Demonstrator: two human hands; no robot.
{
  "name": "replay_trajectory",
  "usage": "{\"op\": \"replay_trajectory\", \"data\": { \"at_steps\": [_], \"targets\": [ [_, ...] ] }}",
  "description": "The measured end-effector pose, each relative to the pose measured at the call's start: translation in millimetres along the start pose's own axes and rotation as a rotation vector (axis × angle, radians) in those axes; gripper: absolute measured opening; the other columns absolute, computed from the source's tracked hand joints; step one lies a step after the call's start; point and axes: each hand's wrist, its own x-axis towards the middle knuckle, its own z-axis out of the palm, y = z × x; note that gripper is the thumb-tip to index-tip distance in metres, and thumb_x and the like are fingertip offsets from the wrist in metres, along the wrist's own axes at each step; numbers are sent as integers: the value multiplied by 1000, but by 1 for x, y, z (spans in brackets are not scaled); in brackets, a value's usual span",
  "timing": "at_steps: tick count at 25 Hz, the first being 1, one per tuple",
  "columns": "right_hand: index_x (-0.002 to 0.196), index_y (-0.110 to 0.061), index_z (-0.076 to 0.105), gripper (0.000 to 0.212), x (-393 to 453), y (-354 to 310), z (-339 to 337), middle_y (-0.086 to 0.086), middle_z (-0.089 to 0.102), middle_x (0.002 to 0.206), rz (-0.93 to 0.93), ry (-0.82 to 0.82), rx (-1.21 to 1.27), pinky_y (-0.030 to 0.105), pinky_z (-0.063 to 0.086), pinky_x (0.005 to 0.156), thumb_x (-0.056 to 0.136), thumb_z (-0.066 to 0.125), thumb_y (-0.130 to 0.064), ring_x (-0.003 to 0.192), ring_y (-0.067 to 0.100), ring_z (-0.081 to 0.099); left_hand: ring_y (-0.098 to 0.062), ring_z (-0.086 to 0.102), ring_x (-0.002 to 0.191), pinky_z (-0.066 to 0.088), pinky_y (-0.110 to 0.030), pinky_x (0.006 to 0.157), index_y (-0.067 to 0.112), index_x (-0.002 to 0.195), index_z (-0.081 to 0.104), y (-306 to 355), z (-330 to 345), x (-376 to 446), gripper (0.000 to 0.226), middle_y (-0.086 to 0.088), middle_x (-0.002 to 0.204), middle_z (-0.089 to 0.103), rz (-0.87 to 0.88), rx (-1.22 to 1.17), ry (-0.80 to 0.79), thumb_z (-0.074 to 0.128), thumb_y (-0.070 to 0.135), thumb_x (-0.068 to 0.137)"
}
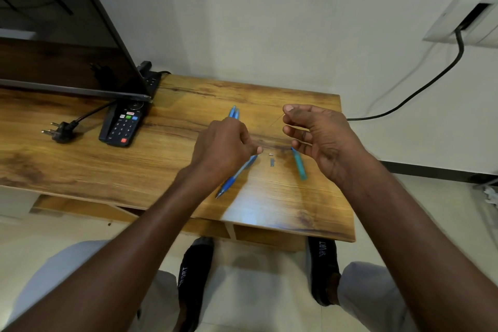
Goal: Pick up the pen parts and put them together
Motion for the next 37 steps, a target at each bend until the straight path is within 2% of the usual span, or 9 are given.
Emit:
{"op": "replay_trajectory", "data": {
  "at_steps": [4,9,15,17,20,23,27,30,37],
  "targets": [
    [107,-13,77,15,0,0,1,2,75,94,-1,2,-5,26,50,66,93,79,-19,79,14,70,-18,68,82,54,-35,71,22,92,75,8,15,-7,31,0,85,72,21,312,19,82,51,85],
    [104,-13,78,12,-1,0,1,2,76,92,-7,8,-16,27,50,67,93,79,-18,81,15,70,-19,68,83,59,-38,74,18,97,75,8,22,-9,28,-3,88,72,-31,335,30,85,41,84],
    [102,-15,77,10,0,-1,-1,1,75,91,7,10,9,27,50,66,93,79,-20,80,15,71,-14,70,71,53,-30,58,14,82,76,3,5,1,22,0,76,73,-160,-31,-93,87,34,83],
    [100,-16,77,9,0,-2,-2,1,76,90,5,14,17,27,51,65,93,80,-21,80,15,72,-15,72,72,56,-32,63,12,81,76,1,-10,3,22,-2,74,74,-167,-155,-111,86,31,84],
    [104,-15,78,13,1,-2,-1,0,77,91,-9,17,21,29,52,69,94,79,-22,82,14,74,-22,77,80,60,-39,72,8,90,73,1,-25,3,21,-4,79,79,-126,-429,-150,85,24,87],
    [109,-14,76,18,1,-4,-1,-1,77,95,-52,19,45,31,52,72,94,78,-25,87,14,76,-25,80,87,56,-27,61,7,103,68,8,-28,-1,20,-8,84,81,-68,-673,-197,80,19,92],
    [103,-17,72,15,0,-7,-2,-2,77,94,-129,23,96,32,52,73,95,77,-28,92,15,78,-24,79,84,51,-13,58,11,110,74,15,-30,-4,15,-9,88,81,19,-766,-201,75,14,96],
    [103,-16,72,17,-1,-9,-2,-1,77,96,-180,1,114,33,53,75,95,77,-29,100,21,80,-20,79,83,51,-12,61,15,114,76,18,-30,-4,17,-9,93,81,51,-800,-222,68,13,100],
    [103,-11,71,16,-1,-8,1,7,78,100,-264,-8,71,34,54,73,97,76,-24,100,27,80,-18,76,82,50,-11,64,14,119,75,23,-29,-6,21,-9,96,81,127,-835,-253,65,9,101]
  ]
}}
